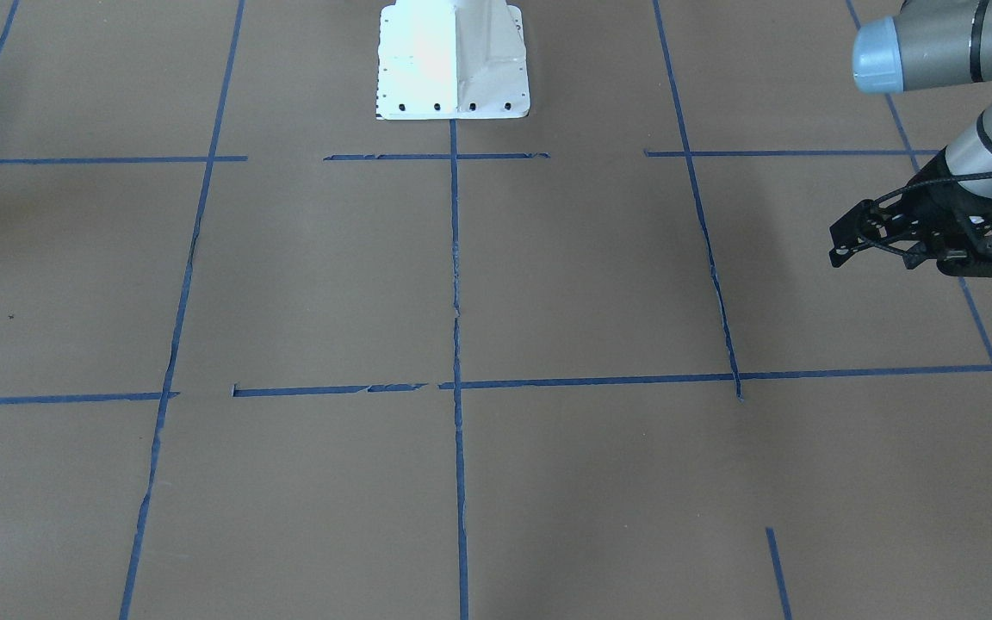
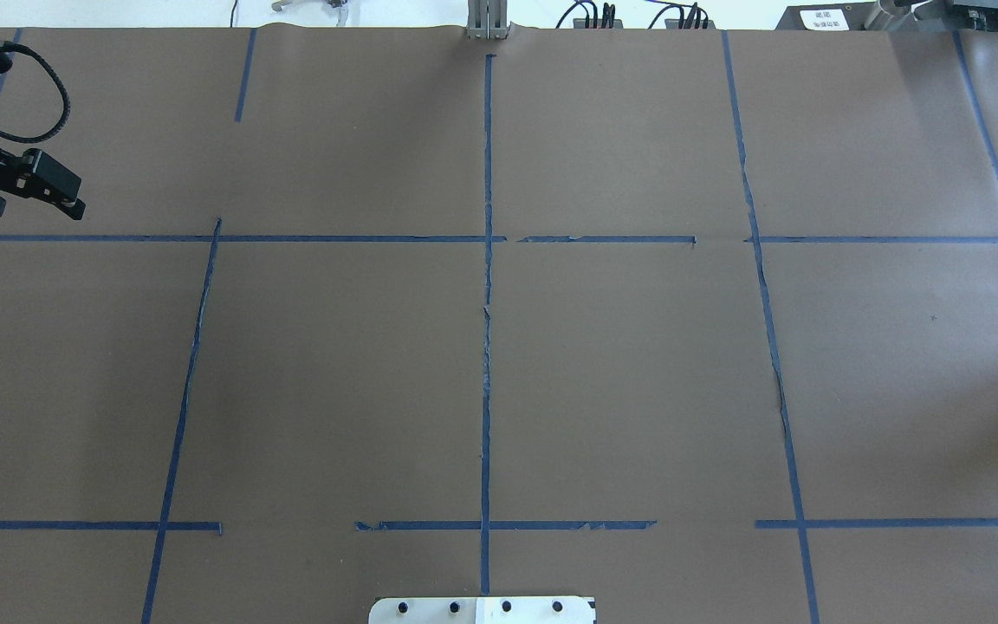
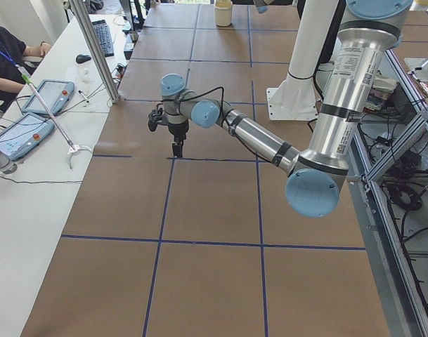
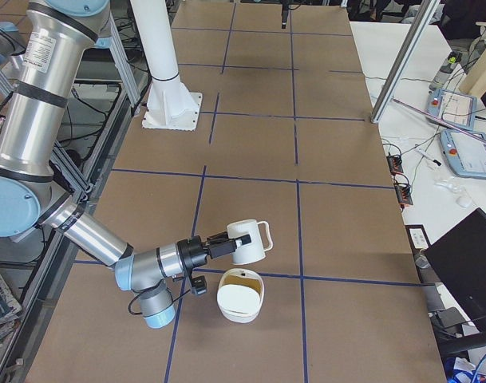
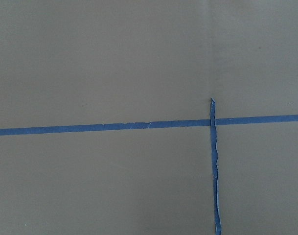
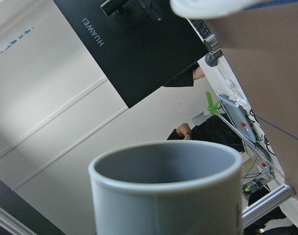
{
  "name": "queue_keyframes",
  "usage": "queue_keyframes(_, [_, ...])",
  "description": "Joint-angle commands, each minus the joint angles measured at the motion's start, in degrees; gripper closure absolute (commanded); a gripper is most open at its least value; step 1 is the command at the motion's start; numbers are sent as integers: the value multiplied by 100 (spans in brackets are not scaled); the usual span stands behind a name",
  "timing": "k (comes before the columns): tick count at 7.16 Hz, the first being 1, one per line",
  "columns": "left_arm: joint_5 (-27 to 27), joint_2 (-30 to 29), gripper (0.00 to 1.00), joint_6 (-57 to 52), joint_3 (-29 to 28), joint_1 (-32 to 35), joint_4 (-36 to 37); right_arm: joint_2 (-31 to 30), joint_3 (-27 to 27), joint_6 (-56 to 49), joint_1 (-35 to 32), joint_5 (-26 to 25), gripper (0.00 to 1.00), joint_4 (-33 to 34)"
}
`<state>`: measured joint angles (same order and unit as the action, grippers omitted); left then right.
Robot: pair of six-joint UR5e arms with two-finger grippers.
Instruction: Left arm hands cup to right arm to dump lemon
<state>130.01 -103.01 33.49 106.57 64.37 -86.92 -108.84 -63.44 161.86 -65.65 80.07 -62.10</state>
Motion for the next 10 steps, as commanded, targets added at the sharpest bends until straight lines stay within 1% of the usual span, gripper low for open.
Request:
queue_keyframes(1, [7,0,0,0,-5,-4,0,3,-71,-1135,9,237,93,48])
queue_keyframes(2, [7,0,0,0,-14,-4,0,12,-98,-1479,9,394,93,127])
queue_keyframes(3, [7,0,0,0,-40,-4,0,46,-177,-2204,9,639,93,380])
queue_keyframes(4, [7,0,0,0,-40,-4,-9,38,-525,-2429,-9,685,94,835])
queue_keyframes(5, [7,0,0,0,-40,-4,-9,38,-842,-2675,-87,886,94,1205])
queue_keyframes(7, [7,0,0,-9,-40,-12,-9,29,-1536,-2914,-516,1474,94,2083])
queue_keyframes(8, [7,0,0,0,-40,-12,-9,38,-1905,-3002,-884,1894,94,2566])
queue_keyframes(9, [7,0,0,0,-49,-12,-9,29,-2370,-3325,-1053,2212,94,3189])
queue_keyframes(10, [7,0,0,0,-49,-12,-9,3,-2784,-3702,-1098,2293,94,3769])
